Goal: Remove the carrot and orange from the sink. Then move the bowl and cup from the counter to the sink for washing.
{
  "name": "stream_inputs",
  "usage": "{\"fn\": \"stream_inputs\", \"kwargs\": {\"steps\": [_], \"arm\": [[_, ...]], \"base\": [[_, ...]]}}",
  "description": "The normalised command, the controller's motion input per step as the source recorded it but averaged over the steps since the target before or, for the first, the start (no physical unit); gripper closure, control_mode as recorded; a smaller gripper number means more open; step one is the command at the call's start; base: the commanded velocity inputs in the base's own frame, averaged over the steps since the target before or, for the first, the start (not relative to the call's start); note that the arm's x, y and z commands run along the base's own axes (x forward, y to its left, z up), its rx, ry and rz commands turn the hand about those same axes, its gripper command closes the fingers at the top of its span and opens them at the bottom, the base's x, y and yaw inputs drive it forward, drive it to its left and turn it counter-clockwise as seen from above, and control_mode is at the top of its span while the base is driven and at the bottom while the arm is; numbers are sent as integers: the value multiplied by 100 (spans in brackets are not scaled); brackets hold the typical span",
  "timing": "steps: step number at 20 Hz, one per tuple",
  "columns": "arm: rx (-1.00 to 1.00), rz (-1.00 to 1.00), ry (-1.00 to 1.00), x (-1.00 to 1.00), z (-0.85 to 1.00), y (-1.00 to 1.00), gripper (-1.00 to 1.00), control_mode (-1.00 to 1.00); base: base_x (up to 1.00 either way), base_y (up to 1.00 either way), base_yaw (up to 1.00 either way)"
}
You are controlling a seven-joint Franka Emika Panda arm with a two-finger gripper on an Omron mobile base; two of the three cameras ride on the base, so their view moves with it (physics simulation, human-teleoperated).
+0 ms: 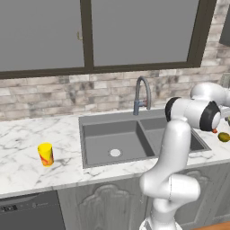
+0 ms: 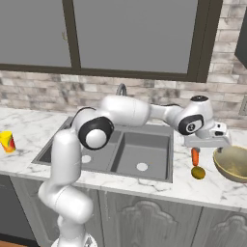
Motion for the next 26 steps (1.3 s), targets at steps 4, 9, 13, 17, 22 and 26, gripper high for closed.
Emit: {"fn": "stream_inputs", "kwargs": {"steps": [4,9,13,17,22,26], "arm": [[0,0,0,14,-13,-10,-100,-100],[0,0,0,12,-17,-6,-100,-100],[1,0,0,14,-17,-9,-100,-100],[1,0,0,13,-18,-8,-100,-100],[1,0,0,15,-17,-14,-100,-100],[0,0,0,19,-13,-18,-100,-100]], "base": [[0,0,0],[0,0,0],[0,0,0],[0,0,0],[0,0,0],[0,0,0]]}}
